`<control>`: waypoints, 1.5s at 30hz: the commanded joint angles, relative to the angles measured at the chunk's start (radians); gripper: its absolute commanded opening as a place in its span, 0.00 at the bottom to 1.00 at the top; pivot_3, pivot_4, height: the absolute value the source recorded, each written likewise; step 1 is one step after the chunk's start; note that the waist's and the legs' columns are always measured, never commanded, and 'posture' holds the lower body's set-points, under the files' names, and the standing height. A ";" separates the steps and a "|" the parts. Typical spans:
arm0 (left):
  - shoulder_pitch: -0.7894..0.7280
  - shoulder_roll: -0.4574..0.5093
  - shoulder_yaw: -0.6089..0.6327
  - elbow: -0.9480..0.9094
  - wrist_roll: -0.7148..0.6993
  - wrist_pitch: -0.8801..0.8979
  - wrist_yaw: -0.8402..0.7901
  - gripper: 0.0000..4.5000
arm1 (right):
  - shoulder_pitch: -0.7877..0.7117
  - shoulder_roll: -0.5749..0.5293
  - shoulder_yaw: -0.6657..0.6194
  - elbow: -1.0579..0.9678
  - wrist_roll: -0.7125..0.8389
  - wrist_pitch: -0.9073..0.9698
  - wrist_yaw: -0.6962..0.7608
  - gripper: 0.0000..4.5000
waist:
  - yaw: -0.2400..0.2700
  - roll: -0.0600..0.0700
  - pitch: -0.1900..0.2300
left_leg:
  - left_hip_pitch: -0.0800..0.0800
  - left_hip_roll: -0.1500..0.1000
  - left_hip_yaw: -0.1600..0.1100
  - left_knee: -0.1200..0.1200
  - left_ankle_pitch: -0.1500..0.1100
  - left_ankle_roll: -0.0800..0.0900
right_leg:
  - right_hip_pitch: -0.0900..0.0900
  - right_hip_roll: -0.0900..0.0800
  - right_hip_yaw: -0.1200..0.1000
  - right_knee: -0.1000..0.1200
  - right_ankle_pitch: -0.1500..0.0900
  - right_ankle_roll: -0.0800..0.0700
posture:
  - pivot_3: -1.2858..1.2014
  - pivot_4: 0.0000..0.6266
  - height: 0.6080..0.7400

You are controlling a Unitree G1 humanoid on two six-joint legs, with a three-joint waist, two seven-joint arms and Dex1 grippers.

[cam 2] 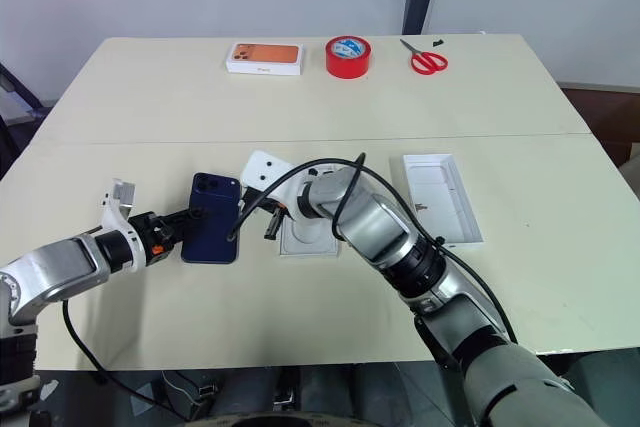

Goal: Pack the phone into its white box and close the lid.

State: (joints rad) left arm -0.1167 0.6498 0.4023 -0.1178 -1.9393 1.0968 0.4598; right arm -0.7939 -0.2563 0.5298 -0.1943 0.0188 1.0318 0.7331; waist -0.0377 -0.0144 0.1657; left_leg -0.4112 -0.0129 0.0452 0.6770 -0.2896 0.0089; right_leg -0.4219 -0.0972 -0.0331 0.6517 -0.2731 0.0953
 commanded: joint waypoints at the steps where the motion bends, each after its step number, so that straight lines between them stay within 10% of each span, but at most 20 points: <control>1: 0.006 -0.004 -0.015 -0.054 -0.033 -0.051 -0.009 0.27 | 0.000 -0.032 -0.076 -0.088 0.042 0.022 0.004 0.00 | 0.000 0.000 0.000 | 0.000 0.000 0.000 0.000 0.000 0.000 | 0.000 0.000 0.000 0.000 0.000 0.000 | 0.52 0.24 0.84; 4: 0.002 -0.014 -0.028 -0.071 -0.033 -0.078 -0.013 0.02 | 0.000 -0.066 -0.122 -0.108 0.068 0.032 0.006 0.00 | 0.000 0.000 0.000 | 0.000 0.000 0.000 0.000 0.000 0.000 | 0.000 0.000 0.000 -0.001 0.000 0.000 | 0.52 0.24 0.84; 17: -0.182 -0.238 -0.210 -0.175 -0.033 -0.213 0.051 0.02 | 0.244 -0.416 -0.296 -0.215 0.162 -0.241 0.157 0.00 | 0.028 -0.002 0.002 | -0.001 0.000 0.001 0.001 -0.001 0.002 | 0.003 0.000 0.000 -0.004 0.000 0.000 | 0.52 0.24 0.84; 32: -0.239 -0.279 -0.416 -0.092 0.044 -0.234 0.102 0.02 | 0.246 -0.412 -0.300 -0.187 0.166 -0.240 0.100 0.00 | 0.029 -0.002 0.003 | 0.000 0.001 0.001 0.004 0.000 0.002 | 0.006 0.002 -0.001 -0.004 0.000 0.000 | 0.52 0.24 0.84; 41: -0.236 -0.306 -0.412 -0.081 0.062 -0.251 0.083 0.99 | 0.248 -0.410 -0.286 -0.191 0.168 -0.244 0.097 0.00 | 0.030 -0.002 0.003 | 0.000 0.001 0.000 0.005 0.000 0.001 | 0.007 0.002 -0.001 -0.005 0.000 0.000 | 0.52 0.24 0.84; 45: -0.255 -0.307 -0.408 -0.082 0.071 -0.252 0.077 0.99 | 0.245 -0.411 -0.284 -0.192 0.167 -0.244 0.099 0.00 | 0.030 -0.002 0.003 | 0.002 0.001 0.000 0.005 0.000 0.002 | 0.008 0.002 -0.001 -0.005 0.000 0.000 | 0.52 0.24 0.84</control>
State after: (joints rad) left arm -0.3501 0.3441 -0.0199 -0.1764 -1.8696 0.8543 0.5508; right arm -0.5305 -0.6674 0.2509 -0.3588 0.1798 0.7992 0.8309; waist -0.0079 -0.0169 0.1683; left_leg -0.4096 -0.0117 0.0452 0.6815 -0.2896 0.0103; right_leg -0.4137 -0.0948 -0.0344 0.6467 -0.2731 0.0955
